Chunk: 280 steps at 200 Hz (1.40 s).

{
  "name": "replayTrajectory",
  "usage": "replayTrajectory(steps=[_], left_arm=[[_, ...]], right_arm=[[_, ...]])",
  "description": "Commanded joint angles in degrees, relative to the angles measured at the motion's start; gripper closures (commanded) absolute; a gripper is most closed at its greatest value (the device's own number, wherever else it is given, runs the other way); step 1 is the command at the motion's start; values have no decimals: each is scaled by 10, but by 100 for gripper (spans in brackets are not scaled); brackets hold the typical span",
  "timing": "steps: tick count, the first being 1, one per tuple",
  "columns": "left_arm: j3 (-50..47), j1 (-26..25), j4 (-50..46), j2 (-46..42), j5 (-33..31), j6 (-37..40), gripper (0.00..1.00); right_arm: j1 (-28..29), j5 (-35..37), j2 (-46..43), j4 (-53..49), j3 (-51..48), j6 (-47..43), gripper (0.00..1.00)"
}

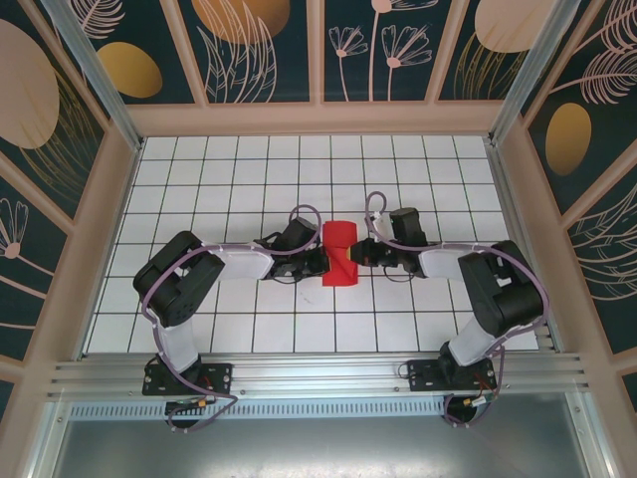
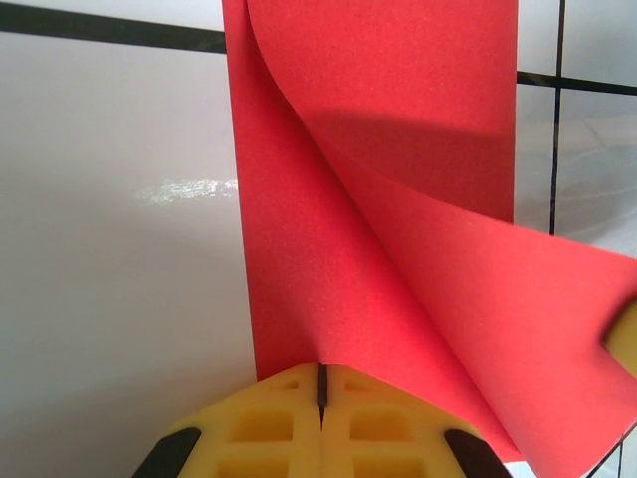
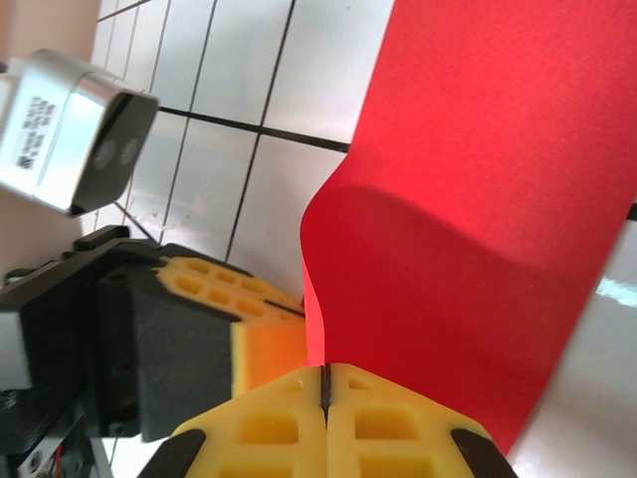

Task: Fold a paper plane with a square sheet of paper (pick it up from the middle)
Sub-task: Fold the triangle a second time at the center of the table.

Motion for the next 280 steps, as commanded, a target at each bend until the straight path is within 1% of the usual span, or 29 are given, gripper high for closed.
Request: replayTrajectory(steps=[1,18,53,96,212,280], left_arm=[[6,0,-39,12,-21,7,99],[8,0,-39,14,-20,7,99],[7,0,-38,14,-20,6,99],[8,0,-38,14,-17,4,99],[11,0,-37,17,-14,4,99],[10,0,-40,20,-16,7,98]], right_arm=[[-3,-27,-23,-37,-11,-30,100],[-1,-31,-25,-61,-10,-44,100],[-3,28,-20,-91,10,-61,100],[-5,40,9,-95,35,-76,99],[-14,27,50,-84,52,-94,98],[-14,9,70,-115,79,-131,97]])
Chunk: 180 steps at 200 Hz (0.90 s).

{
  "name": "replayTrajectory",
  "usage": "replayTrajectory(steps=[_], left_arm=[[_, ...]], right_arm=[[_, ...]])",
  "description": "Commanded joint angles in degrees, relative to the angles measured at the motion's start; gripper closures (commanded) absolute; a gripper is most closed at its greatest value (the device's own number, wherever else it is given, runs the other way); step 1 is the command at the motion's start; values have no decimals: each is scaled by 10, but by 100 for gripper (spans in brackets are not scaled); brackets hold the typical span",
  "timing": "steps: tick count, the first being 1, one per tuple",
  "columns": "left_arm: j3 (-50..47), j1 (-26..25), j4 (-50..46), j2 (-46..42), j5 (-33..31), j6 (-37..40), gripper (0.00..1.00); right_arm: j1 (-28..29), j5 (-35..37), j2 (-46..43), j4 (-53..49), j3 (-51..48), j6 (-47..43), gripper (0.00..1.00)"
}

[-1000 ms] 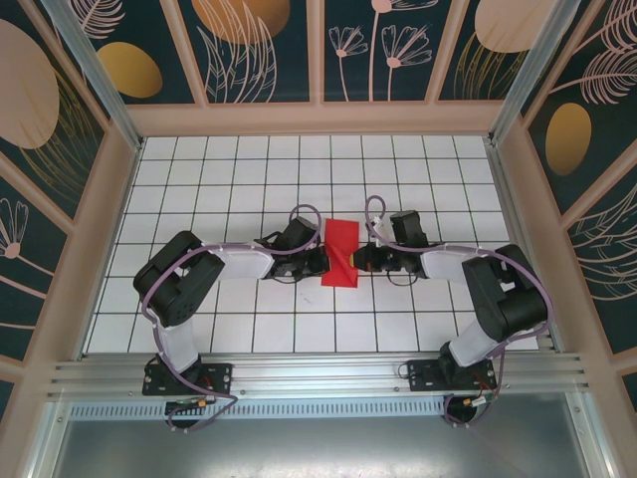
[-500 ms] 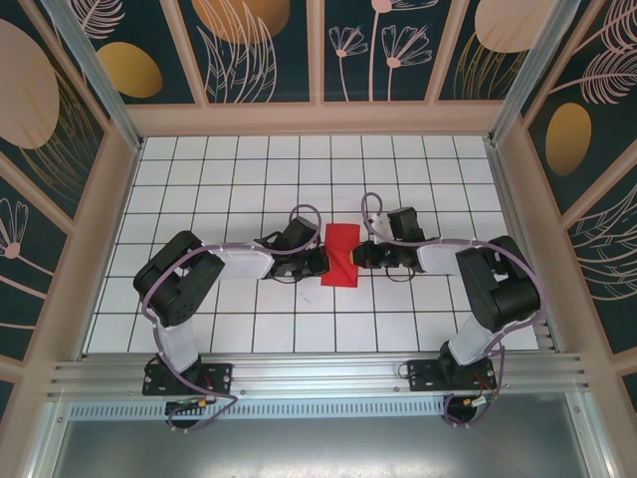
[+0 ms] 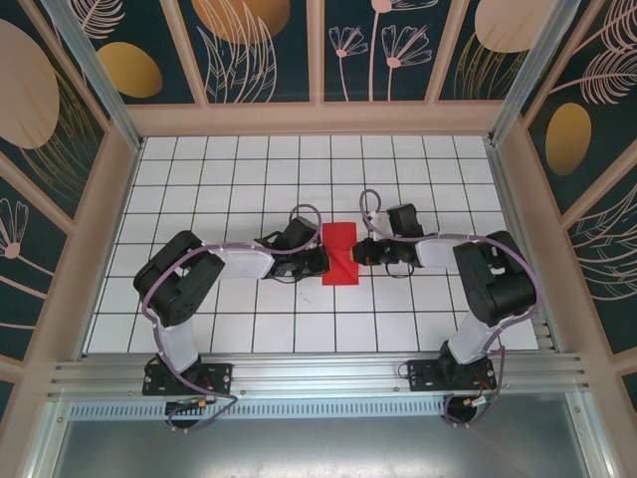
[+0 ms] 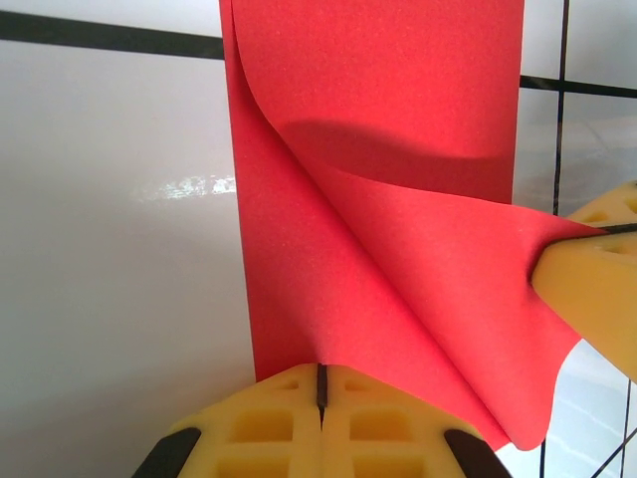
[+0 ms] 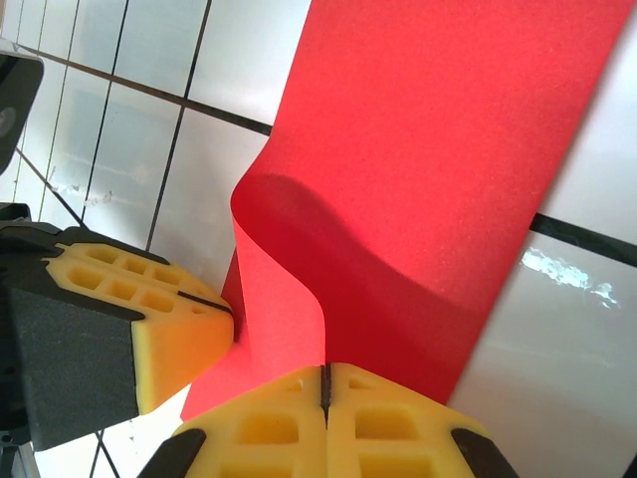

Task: Fold a paper plane with a square sheet of paper (pick it up from the middle)
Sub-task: Fold the triangle a second time at the center of the table.

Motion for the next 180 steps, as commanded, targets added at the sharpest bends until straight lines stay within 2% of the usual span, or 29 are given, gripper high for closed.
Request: replayTrajectory(steps=[1,102,120,148,180], left_arm=[[5,0,-33,18,-15,7,99],[20,0,-61,15,-47,20,100],[20,0,-63,-5,-58,19,96],[26,0,-68,-69,-89,12,79],[25,2,-98,-145,-151,17,73]], right_arm=[[-4,-16,17,-20,20,-30,97],[-6,-49,26,-35,42,-30,98],[-6,-27,5,-4,20,16,100],[0,-11,-27,65,-24,119,100],[35,45,-71,131,-68,238,100]])
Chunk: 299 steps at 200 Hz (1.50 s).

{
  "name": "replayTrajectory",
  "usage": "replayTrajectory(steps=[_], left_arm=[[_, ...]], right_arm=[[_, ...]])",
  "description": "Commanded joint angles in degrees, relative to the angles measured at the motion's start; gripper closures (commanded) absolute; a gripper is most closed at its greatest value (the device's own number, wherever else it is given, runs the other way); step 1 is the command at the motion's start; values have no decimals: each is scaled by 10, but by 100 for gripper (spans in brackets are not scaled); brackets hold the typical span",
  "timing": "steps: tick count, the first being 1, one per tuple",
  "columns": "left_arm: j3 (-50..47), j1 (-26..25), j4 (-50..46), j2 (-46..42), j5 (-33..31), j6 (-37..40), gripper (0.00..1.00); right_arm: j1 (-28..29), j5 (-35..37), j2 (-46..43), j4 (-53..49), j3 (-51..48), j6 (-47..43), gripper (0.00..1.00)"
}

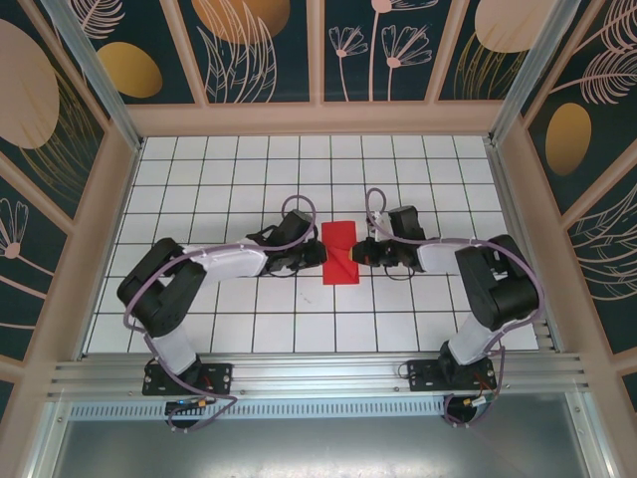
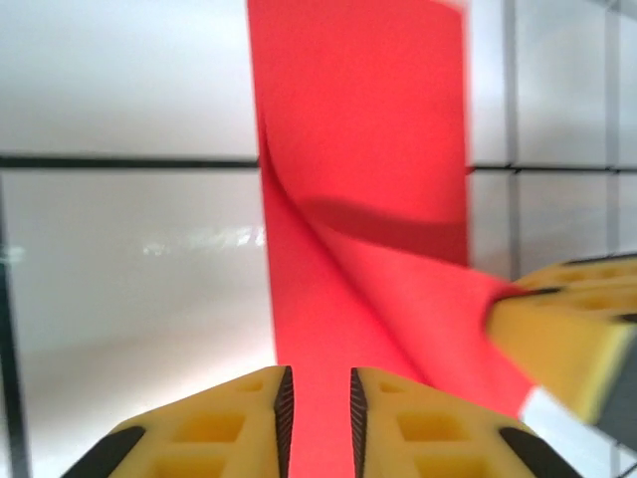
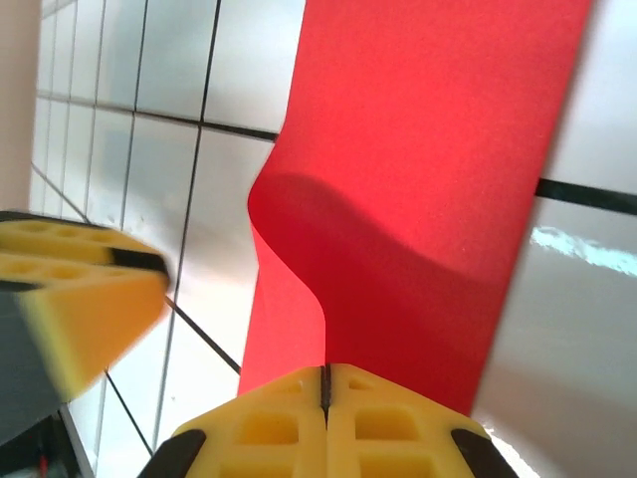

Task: Fold a paper plane with a square sheet of paper (pick it up from the middle)
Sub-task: Fold the triangle a second time at the center of the table.

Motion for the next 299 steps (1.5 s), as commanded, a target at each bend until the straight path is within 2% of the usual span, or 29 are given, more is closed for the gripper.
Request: replayTrajectory(steps=[1,65,105,128,173,199,250,299], left_arm=[[12,3,-33,-62,-65,9,73],[-44,15,-51,-157,-120,-8,76],[-93,23,-49,-228,-145,-21,78],[-113,26,-34,-245,-134,-23,81],[-145,25,54,-190,-5,-29,90],[-154,25,92,-154,42,-47,94],[-144,14,109,-85,79,-75,96],[-132,5,98,-43,71,-79,98]], right_arm=[[28,44,-41,78,-29,119,100],[161,186,-72,177,-48,288,100],[209,254,-90,167,-16,308,100],[221,276,-77,137,-12,304,100],[222,261,-39,211,-65,334,100],[223,257,-23,230,-73,338,100],[222,262,-23,241,-82,340,100],[221,261,-18,244,-84,340,100]])
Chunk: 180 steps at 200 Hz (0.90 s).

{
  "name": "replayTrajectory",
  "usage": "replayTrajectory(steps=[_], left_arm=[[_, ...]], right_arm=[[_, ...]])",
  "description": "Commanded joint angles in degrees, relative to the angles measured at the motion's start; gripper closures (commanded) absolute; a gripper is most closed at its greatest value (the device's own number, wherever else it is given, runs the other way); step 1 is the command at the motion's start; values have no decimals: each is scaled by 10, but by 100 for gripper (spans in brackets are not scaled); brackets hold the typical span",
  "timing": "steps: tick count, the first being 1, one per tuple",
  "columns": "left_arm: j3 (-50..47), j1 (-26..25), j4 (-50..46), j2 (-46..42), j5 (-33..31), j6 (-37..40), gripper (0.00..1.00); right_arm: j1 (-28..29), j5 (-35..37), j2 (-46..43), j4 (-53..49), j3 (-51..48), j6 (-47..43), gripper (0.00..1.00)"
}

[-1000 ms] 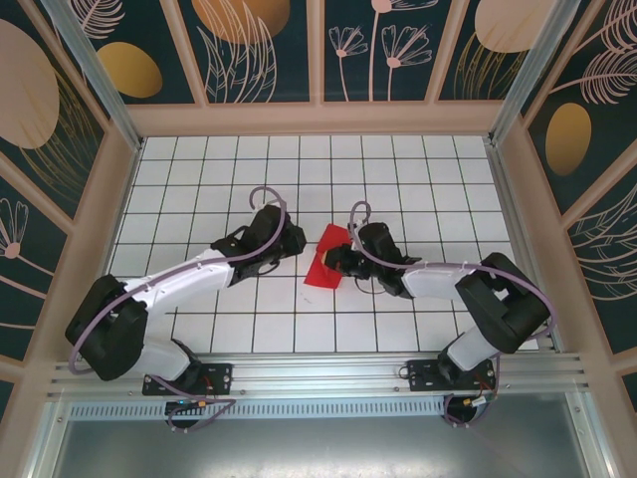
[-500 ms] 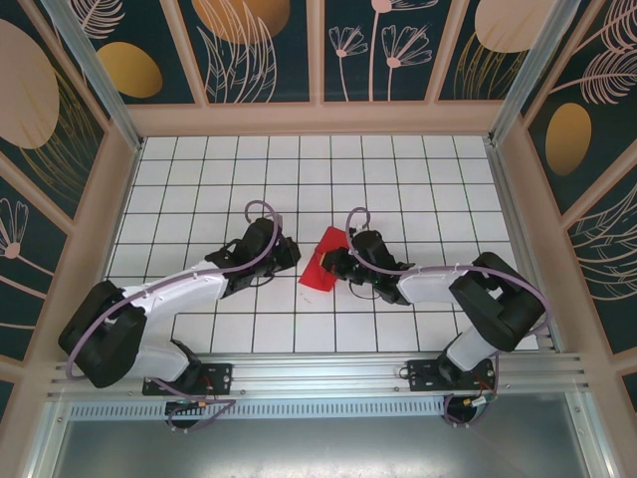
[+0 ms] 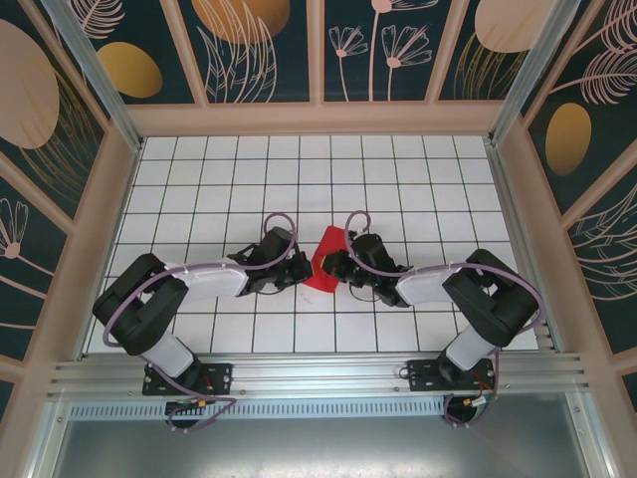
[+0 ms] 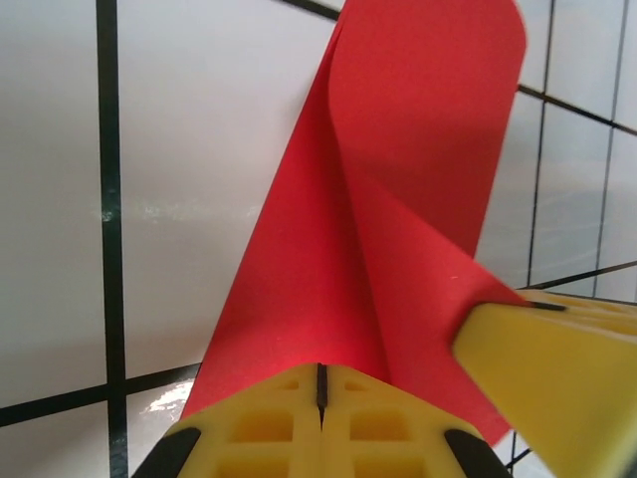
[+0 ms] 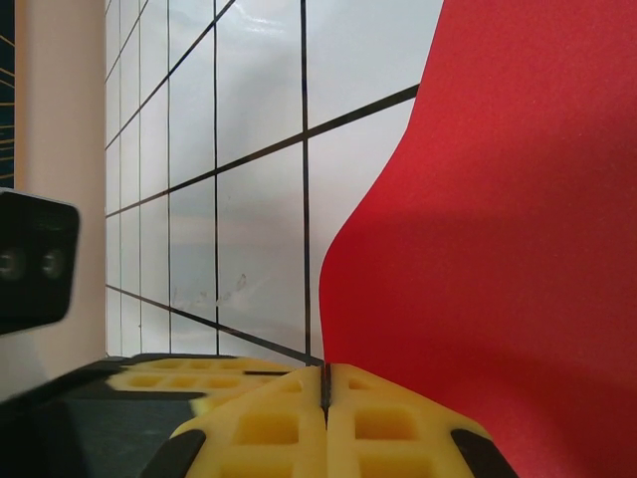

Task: Fold a paper plane with a square sheet of paper (pick it up from the middle)
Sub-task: Fold the triangle a second time at the center of the table.

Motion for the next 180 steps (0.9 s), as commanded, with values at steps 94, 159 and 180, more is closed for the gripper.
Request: replayTrajectory(steps=[94,159,180], left_arm=[[22,-7,-22,57,-17,18,99],[27,-7,-28,80,-19,29,100],[31,-7,-33,83,-21,33,100]], right_arm=[[-21,-13,-11,-15,-14,-47,100],[-73,-99,0,-25,-4,-135,100],[-84,-118,12,-34,6,-161,100]])
